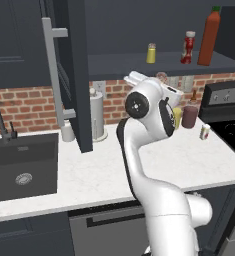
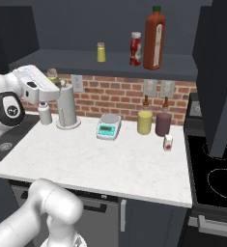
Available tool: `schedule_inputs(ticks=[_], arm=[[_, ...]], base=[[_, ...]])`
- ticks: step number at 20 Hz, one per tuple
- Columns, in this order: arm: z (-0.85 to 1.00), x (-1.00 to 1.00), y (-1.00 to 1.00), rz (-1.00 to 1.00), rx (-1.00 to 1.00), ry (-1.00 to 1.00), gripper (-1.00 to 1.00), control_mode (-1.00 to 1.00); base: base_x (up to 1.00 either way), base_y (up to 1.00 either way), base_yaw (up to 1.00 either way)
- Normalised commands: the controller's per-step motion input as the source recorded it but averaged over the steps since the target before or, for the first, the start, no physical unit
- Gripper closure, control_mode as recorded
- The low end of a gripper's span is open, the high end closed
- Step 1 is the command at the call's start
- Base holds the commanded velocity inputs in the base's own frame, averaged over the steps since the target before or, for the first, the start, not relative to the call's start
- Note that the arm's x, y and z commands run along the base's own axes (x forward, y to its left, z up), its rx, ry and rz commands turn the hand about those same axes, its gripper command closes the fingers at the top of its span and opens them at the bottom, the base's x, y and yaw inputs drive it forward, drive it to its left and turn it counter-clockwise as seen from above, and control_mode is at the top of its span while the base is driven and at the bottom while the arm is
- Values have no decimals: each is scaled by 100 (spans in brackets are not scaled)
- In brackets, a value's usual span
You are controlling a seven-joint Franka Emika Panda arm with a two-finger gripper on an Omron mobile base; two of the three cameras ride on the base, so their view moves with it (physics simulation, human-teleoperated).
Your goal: Put the shaker and condiment bottle from the counter next to their counterparts in the cabinet.
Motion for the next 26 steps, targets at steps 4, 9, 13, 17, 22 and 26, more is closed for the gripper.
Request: schedule_inputs(ticks=[4,9,13,17,22,26], arm=[[48,-56,-32,-5,0,0,100,-100],[13,-6,-28,0,0,0,100,-100],[-2,0,-4,1,-7,-1,100,-100],[3,1,0,1,-5,-1,100,-100],[17,9,0,0,-1,2,100,-100],[36,32,-4,0,0,19,100,-100]], base=[[0,0,0],[0,0,0],[0,0,0],[0,0,0],[0,0,0],[0,0,0]])
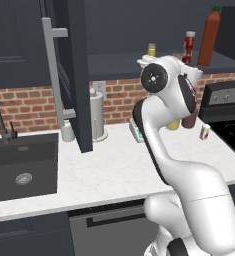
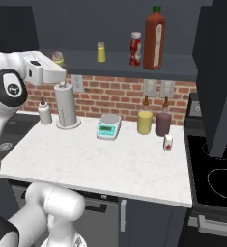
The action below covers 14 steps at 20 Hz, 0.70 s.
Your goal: Put the shaker and condiment bottle from the counter next to their counterparts in the cabinet.
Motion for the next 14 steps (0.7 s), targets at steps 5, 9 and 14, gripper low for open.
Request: schedule_inputs(ticks=[5,9,14], arm=[[38,33,-3,0,0,22,100,-100],[1,25,-1,1,-3,12,100,-100],[-11,9,-6,14,-9,0,100,-100]], base=[[0,0,0],[0,0,0],[0,0,0]])
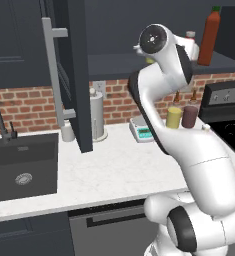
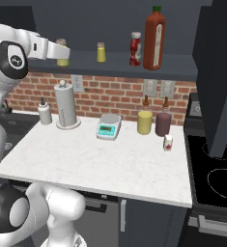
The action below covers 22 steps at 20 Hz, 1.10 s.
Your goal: Put the shaker and condiment bottle from the counter next to their counterparts in the cabinet.
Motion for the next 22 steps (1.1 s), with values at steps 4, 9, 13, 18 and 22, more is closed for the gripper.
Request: schedule_inputs(ticks=[4,9,13,18,22], arm=[[-16,8,-16,17,-8,-1,100,-100],[-29,12,-15,17,-8,-1,100,-100],[-14,17,-1,5,-7,-1,100,-100],[0,34,0,0,-2,0,100,-100],[0,36,0,0,0,0,100,-100]], base=[[0,0,0],[0,0,0],[0,0,0],[0,0,0],[0,0,0]])
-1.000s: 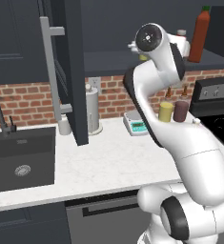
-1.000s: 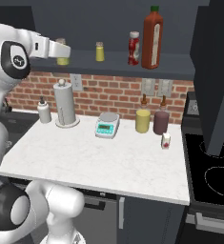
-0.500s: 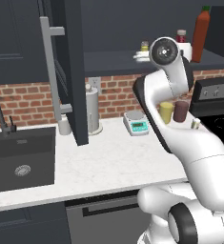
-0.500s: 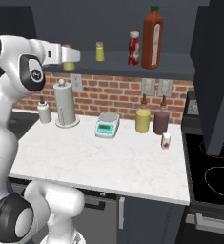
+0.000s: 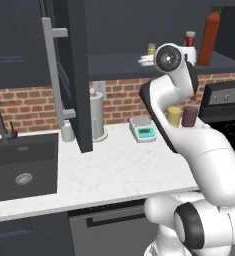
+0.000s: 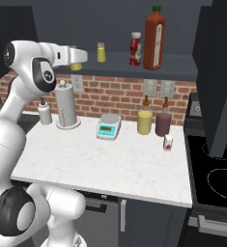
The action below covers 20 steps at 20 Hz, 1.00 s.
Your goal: Put the shaker and condiment bottle from the counter next to their counterparts in the cabinet.
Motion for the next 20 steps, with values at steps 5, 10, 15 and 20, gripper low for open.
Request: schedule_inputs(ticks=[5,10,15,20], arm=[[0,23,5,-1,0,0,100,-100],[0,7,10,0,0,0,100,-100],[0,8,12,0,0,0,100,-100],[-9,8,1,2,0,0,100,-100]], base=[[0,0,0],[0,0,0],[0,0,0],[0,0,0]])
